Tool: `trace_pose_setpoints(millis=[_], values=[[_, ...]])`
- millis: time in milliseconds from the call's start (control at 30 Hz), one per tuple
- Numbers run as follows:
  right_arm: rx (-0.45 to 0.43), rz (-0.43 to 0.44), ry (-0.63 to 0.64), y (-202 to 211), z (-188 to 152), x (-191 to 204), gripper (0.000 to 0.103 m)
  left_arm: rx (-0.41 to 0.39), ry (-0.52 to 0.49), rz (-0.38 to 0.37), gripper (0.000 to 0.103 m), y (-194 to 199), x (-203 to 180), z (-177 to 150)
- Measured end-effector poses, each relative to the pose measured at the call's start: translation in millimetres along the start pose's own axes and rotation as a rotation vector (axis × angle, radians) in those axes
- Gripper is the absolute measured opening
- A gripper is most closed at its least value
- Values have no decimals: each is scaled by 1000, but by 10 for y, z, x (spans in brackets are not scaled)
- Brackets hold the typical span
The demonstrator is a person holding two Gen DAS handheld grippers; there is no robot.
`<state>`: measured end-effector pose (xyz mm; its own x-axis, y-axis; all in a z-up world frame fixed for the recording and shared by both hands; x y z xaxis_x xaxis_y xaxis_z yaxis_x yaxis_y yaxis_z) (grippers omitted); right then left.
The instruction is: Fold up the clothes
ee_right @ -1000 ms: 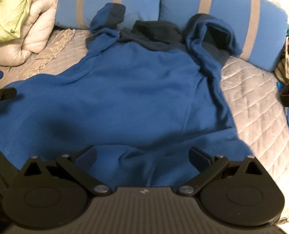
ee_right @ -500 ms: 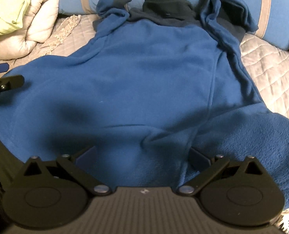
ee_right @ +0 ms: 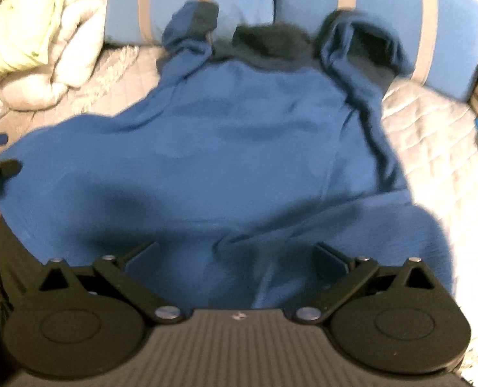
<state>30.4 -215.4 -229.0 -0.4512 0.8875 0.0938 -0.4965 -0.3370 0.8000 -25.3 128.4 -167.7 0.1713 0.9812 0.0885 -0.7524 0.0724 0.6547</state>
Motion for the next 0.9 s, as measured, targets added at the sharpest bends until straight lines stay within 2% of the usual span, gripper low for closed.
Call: trace_pose_setpoints(millis=[200,433,633,833,900], values=[[-66,-127,31,435,-37,-448,103,-9,-40,-3,103,194,134,-176],[-75,-219,-88,774,-237,-1038,103,-1,-142,33,103,253,178,-372],[-100,-235,-131,845,-315,-1184,103,-90,-36,8,103,98,247,-358],[-103,-249,-120,860,-375,-1190,103,-212,111,-76,103,92,317,-262],[-109,-250,-123,865,-394,-1199,103,-212,154,-65,103,38,331,-248]])
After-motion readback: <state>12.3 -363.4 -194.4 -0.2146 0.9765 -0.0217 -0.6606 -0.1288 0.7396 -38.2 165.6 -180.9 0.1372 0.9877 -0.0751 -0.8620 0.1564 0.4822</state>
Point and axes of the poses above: each gripper's, at about its wrist camera, not at the fingertips, and y roughly against the way its jaws point, x to its left, z to its top, the point moved 5 cm from there along -y, roughly the way its jaws point
